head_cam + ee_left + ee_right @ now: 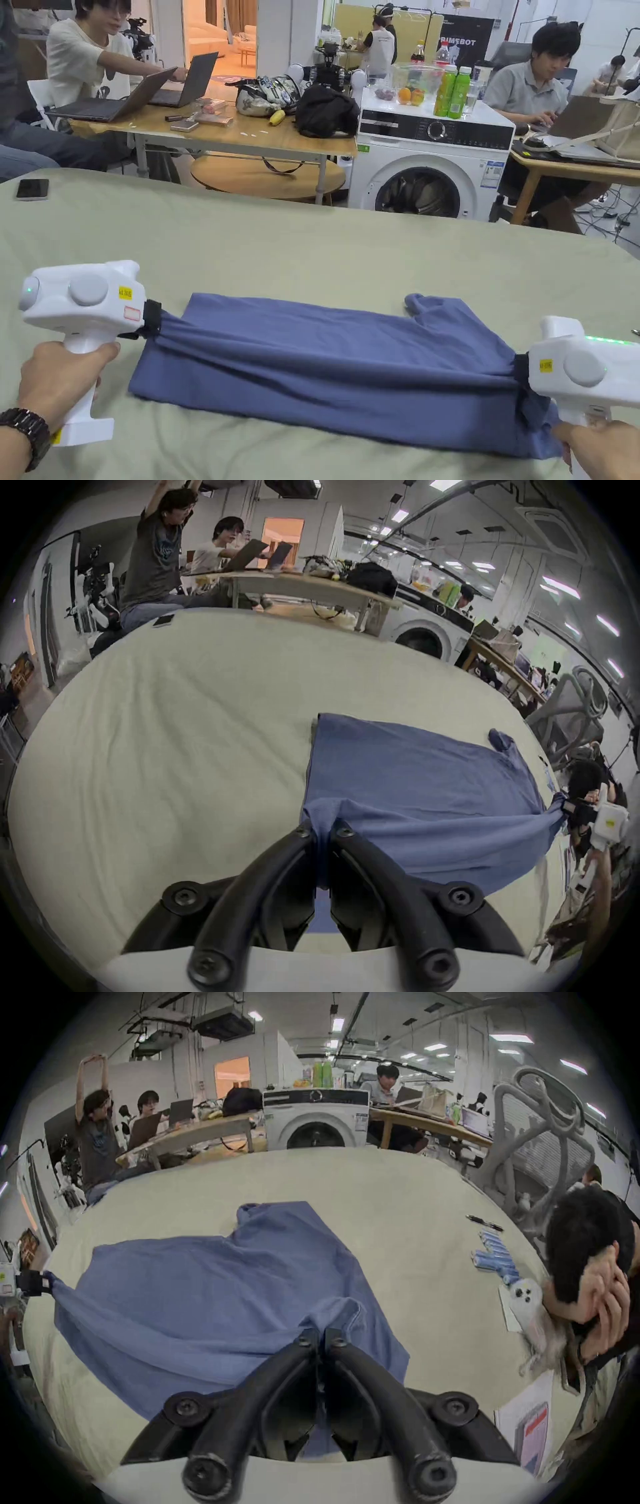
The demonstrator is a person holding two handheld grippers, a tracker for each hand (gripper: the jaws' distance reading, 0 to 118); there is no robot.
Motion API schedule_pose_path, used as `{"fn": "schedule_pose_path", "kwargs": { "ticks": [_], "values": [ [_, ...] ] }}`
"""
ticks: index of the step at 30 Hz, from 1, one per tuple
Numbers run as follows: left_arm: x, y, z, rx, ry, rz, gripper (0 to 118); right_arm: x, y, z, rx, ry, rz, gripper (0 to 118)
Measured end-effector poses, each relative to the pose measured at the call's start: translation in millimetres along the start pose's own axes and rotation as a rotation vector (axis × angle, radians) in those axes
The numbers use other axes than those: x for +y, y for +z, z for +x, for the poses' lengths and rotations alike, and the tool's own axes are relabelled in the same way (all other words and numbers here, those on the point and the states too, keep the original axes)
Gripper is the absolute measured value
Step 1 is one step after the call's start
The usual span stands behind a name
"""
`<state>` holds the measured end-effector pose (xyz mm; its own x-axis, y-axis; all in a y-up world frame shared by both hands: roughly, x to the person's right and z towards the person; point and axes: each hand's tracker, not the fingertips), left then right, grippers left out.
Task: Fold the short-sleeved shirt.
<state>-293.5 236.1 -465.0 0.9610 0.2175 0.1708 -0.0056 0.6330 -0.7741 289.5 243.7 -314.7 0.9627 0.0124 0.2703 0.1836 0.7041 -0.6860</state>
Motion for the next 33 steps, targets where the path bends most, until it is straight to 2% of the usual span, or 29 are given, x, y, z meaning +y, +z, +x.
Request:
{"fn": "schedule_pose_path", "kwargs": {
  "ticks": [9, 11, 13, 14, 15, 18, 23, 25, 26, 27, 28, 31, 33],
  "values": [
    [-2, -33, 2, 0.017, 0.014, -0.051, 0, 9, -45, 0, -0.004, 0.028, -0.044, 2],
    [-3, -33, 4, 0.020, 0.017, -0.056, 6, 8, -48, -1, -0.011, 0.035, -0.042, 12],
    [-3, -28, 5, 0.013, 0.013, -0.045, 24, 7, -41, -4, -0.039, 0.052, 0.001, 43],
    [-3, -23, 6, 0.006, 0.009, -0.031, 31, 6, -34, -7, -0.059, 0.057, 0.036, 50],
    [-4, -17, 8, -0.003, 0.006, -0.013, 35, 5, -26, -10, -0.056, 0.056, 0.069, 50],
    [-8, 4, 15, -0.037, 0.011, 0.076, 35, -2, 2, -18, -0.030, 0.017, 0.174, 50],
    [-35, 43, 36, -0.073, -0.057, 0.268, 35, -25, 48, -45, -0.009, -0.046, 0.334, 48],
    [-50, 57, 42, -0.057, -0.080, 0.354, 34, -36, 63, -56, -0.004, -0.041, 0.403, 23],
    [-59, 64, 46, -0.043, -0.081, 0.406, 29, -42, 70, -62, -0.013, -0.046, 0.436, 9],
    [-66, 70, 50, -0.033, -0.087, 0.416, 10, -46, 75, -68, -0.018, -0.049, 0.461, 0],
    [-72, 73, 52, -0.033, -0.091, 0.448, 0, -51, 80, -73, -0.014, -0.059, 0.491, 0],
    [-89, 86, 58, -0.011, -0.094, 0.497, 0, -64, 93, -88, 0.001, -0.057, 0.528, 0],
    [-93, 82, 52, -0.014, -0.110, 0.457, 0, -71, 99, -97, -0.015, -0.029, 0.551, 0]
  ]
}}
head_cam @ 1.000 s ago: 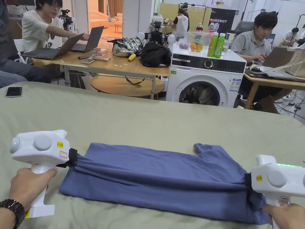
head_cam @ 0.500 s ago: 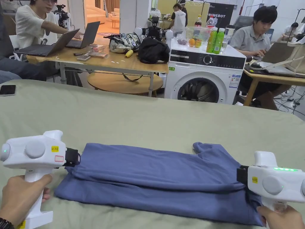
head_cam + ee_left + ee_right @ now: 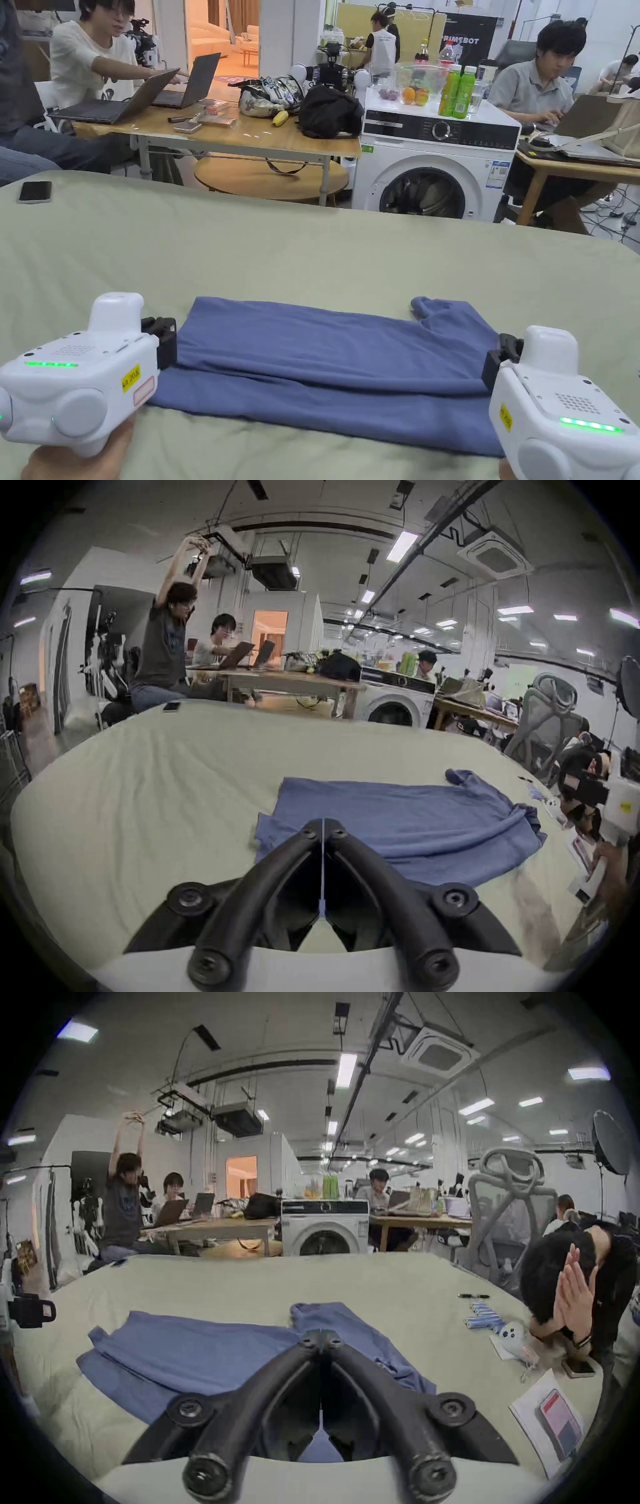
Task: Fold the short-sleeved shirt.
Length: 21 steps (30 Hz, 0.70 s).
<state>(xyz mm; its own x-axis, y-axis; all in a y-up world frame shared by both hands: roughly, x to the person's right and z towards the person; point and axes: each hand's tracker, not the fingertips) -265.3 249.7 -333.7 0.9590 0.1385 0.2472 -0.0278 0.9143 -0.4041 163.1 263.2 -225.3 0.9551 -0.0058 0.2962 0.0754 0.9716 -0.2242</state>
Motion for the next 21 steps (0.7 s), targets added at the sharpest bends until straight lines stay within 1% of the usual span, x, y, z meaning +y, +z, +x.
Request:
{"fn": "schedule_pose_path", "kwargs": {
  "ticks": [2, 4, 5, 9, 12, 14, 15, 18, 20, 21],
  "values": [
    [-3, 6, 1, 0.033, -0.049, -0.007, 0, -1, 3, -5, 0.011, 0.010, 0.005, 0],
    [-2, 11, -3, 0.029, -0.050, -0.046, 0, -2, 8, -9, 0.019, 0.019, 0.008, 0],
    [-1, 9, -10, 0.031, -0.026, -0.069, 0, -3, 9, -11, 0.021, 0.025, 0.009, 0],
    [3, -13, -40, -0.005, 0.078, -0.260, 0, -4, 7, -9, 0.035, 0.029, -0.027, 0],
    [10, -38, -56, 0.004, 0.081, -0.352, 0, -6, 4, -6, 0.038, 0.031, -0.050, 0],
    [13, -63, -70, -0.014, 0.122, -0.456, 12, -7, 1, -2, 0.036, 0.033, -0.065, 0],
    [12, -78, -76, -0.029, 0.131, -0.515, 25, -8, 0, 0, 0.034, 0.032, -0.074, 0],
    [8, -104, -81, -0.019, 0.139, -0.618, 31, -13, -1, 5, 0.034, 0.036, -0.100, 0],
    [3, -114, -76, 0.021, 0.123, -0.682, 42, -17, -2, 8, 0.029, 0.044, -0.115, 0],
    [-3, -122, -75, 0.040, 0.096, -0.730, 44, -19, -2, 9, 0.027, 0.049, -0.123, 0]
  ]
}}
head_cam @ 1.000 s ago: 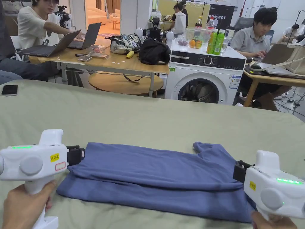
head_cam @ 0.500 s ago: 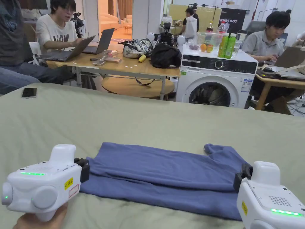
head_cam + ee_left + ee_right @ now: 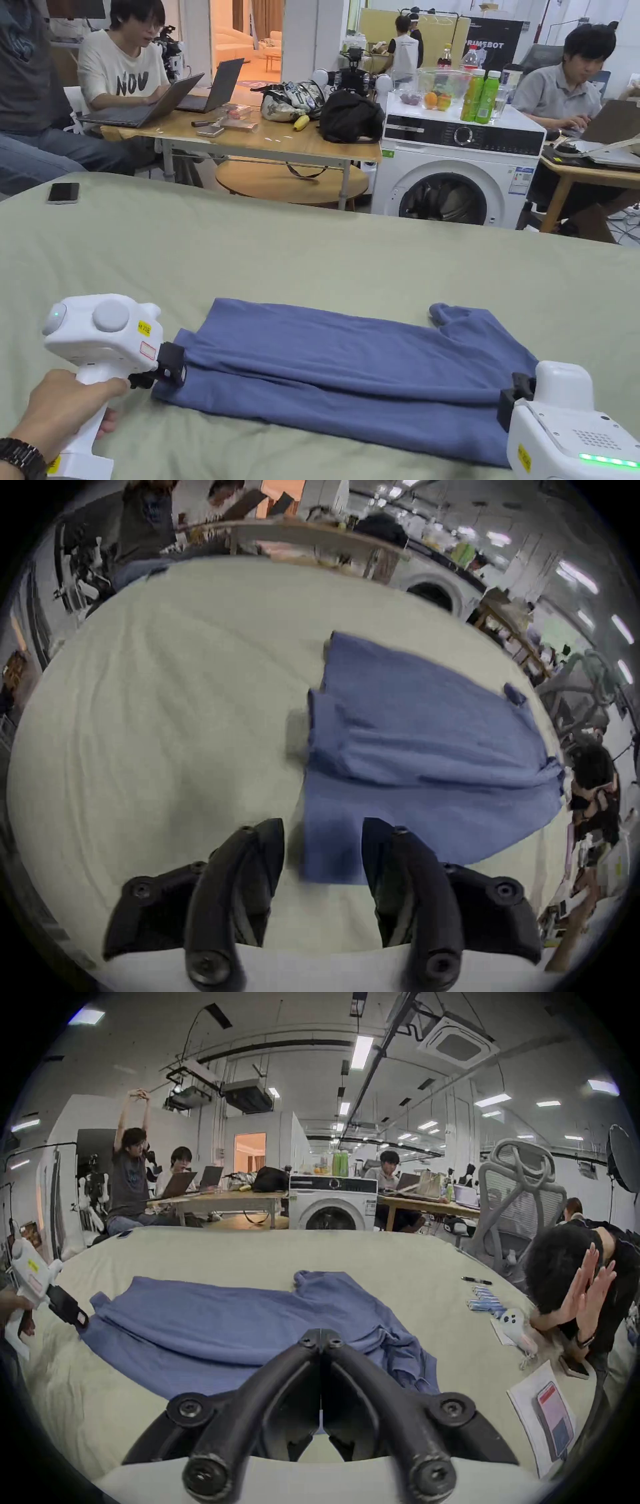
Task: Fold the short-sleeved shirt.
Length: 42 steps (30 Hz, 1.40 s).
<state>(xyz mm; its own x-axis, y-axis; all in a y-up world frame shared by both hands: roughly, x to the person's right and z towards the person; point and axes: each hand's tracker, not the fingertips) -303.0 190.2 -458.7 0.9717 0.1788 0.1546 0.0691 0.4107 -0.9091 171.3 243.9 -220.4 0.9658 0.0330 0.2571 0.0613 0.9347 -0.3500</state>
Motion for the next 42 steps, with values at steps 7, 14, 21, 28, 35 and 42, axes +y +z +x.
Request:
{"fn": "schedule_pose_path", "kwargs": {
  "ticks": [7, 14, 21, 28, 35, 42],
  "values": [
    [-30, -5, 32, 0.107, -0.069, 0.020, 34, -10, 0, 20, -0.022, -0.006, -0.049, 0],
    [-40, 12, 31, 0.024, -0.112, 0.087, 0, -1, -17, 67, -0.068, -0.049, -0.130, 9],
    [-53, 34, 30, -0.006, -0.085, 0.195, 0, -8, -67, 107, -0.022, -0.056, -0.388, 66],
    [-56, 26, 20, -0.015, -0.055, 0.192, 0, -44, -101, 109, 0.065, -0.082, -0.586, 40],
    [-61, 24, 18, -0.025, -0.040, 0.193, 0, -40, -91, 99, 0.067, -0.069, -0.513, 3],
    [-59, 65, 15, -0.069, -0.028, 0.283, 0, -1, -42, 102, 0.078, -0.050, -0.418, 2]
  ]
}}
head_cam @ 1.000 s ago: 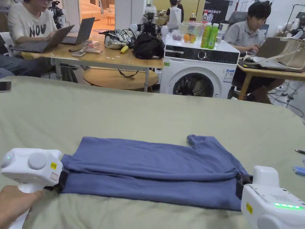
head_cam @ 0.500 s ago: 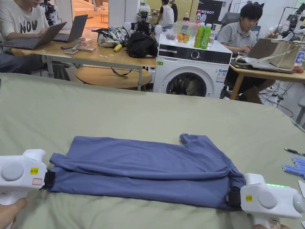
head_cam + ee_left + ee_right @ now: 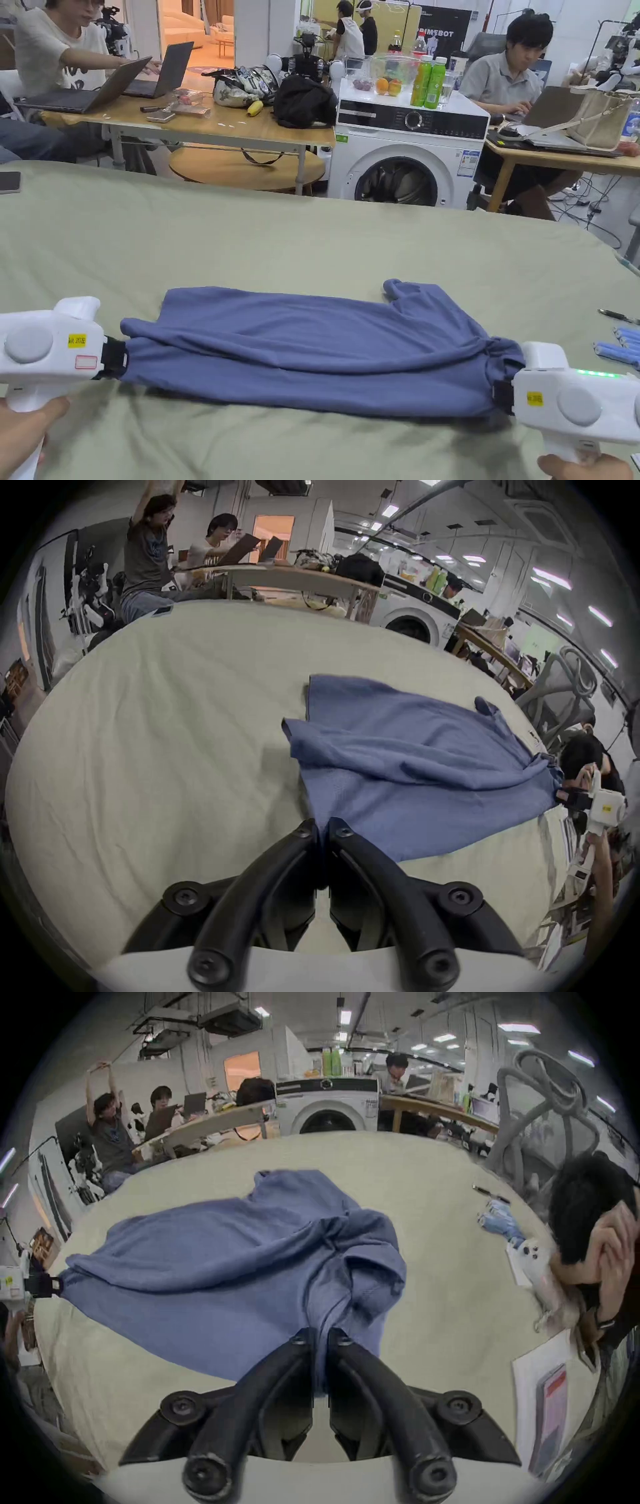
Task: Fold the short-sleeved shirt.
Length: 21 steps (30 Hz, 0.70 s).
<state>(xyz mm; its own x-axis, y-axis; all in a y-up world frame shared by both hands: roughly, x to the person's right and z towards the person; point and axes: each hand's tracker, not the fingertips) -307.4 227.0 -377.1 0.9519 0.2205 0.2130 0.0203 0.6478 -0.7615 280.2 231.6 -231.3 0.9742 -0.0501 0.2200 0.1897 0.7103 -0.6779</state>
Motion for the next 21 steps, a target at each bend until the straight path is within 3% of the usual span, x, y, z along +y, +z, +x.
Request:
{"fn": "schedule_pose_path", "kwargs": {
  "ticks": [10, 21],
  "values": [
    [-35, 49, -9, 0.003, -0.009, 0.017, 0, -35, 60, -10, -0.043, 0.099, -0.029, 2],
    [-99, 17, -22, 0.024, 0.032, -0.080, 0, -98, 18, -10, -0.085, 0.110, -0.127, 3]
  ]
}}
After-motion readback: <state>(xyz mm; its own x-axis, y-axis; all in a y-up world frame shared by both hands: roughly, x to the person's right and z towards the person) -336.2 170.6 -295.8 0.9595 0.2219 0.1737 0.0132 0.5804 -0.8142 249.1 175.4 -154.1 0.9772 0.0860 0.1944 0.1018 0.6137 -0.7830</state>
